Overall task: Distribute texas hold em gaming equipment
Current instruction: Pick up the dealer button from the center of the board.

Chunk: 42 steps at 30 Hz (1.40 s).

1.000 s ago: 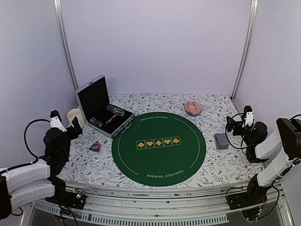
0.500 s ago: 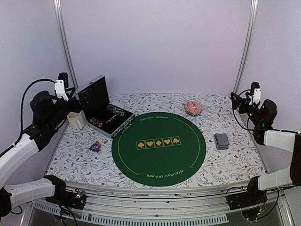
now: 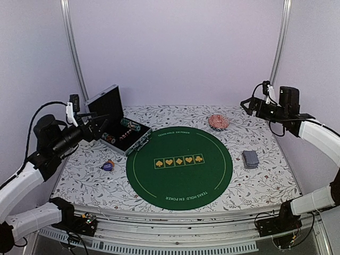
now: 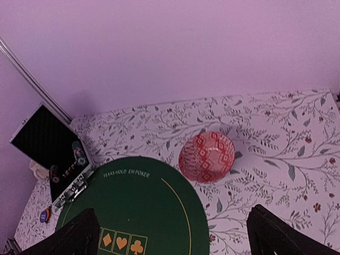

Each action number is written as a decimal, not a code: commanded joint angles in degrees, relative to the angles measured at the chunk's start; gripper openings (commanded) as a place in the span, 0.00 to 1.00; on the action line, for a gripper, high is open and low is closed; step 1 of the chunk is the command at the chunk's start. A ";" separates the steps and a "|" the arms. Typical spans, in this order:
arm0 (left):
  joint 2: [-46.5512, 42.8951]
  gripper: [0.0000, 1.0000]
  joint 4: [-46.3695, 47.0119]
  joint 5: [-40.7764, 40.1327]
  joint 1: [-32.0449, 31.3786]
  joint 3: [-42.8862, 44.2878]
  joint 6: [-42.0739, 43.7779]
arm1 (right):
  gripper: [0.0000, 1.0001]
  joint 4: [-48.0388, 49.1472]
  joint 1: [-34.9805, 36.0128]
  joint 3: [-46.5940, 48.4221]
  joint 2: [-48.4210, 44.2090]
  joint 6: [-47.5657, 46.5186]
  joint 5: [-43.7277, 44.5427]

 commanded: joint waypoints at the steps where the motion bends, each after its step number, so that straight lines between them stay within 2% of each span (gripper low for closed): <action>1: 9.53 0.98 -11.48 0.39 -0.19 8.16 4.21 | 0.99 -29.58 7.71 9.09 6.64 -0.73 17.96; 6: 19.66 0.98 -24.67 -5.79 -0.72 14.49 2.67 | 0.99 -44.76 15.06 16.80 14.76 2.10 29.92; 11: 24.84 0.98 -33.95 -11.42 -2.72 17.15 2.02 | 0.99 -50.70 20.99 20.87 21.75 3.97 33.96; 13: 24.57 0.98 -36.27 -14.59 -3.78 17.25 -1.94 | 0.99 -51.66 23.08 21.83 23.79 4.30 34.48; 18: 21.86 0.93 -36.49 -21.12 -5.15 12.93 -9.46 | 0.99 -50.36 25.24 22.68 25.50 3.96 31.40; 21: 22.28 0.88 -40.68 -22.51 -6.27 12.44 -12.64 | 0.99 -49.40 25.62 22.27 24.61 3.04 29.33; 24: 23.41 0.86 -46.81 -25.90 -11.40 11.88 -19.63 | 0.99 -49.09 25.76 21.38 23.81 2.29 29.47; 28: 26.55 0.93 -52.76 -32.32 -23.10 10.62 -30.16 | 0.99 -47.51 26.06 19.56 22.65 1.75 29.01; 31: 31.05 0.98 -59.82 -35.20 -24.44 11.69 -35.78 | 0.99 -45.10 26.23 17.77 21.42 1.21 27.39; 35: 34.51 0.98 -61.08 -35.22 -24.94 11.61 -37.09 | 0.99 -42.52 26.21 15.35 20.61 0.11 26.14; 42: 37.82 0.98 -55.13 -29.24 -25.01 7.20 -36.85 | 0.99 -42.02 26.33 12.85 21.31 -0.56 26.35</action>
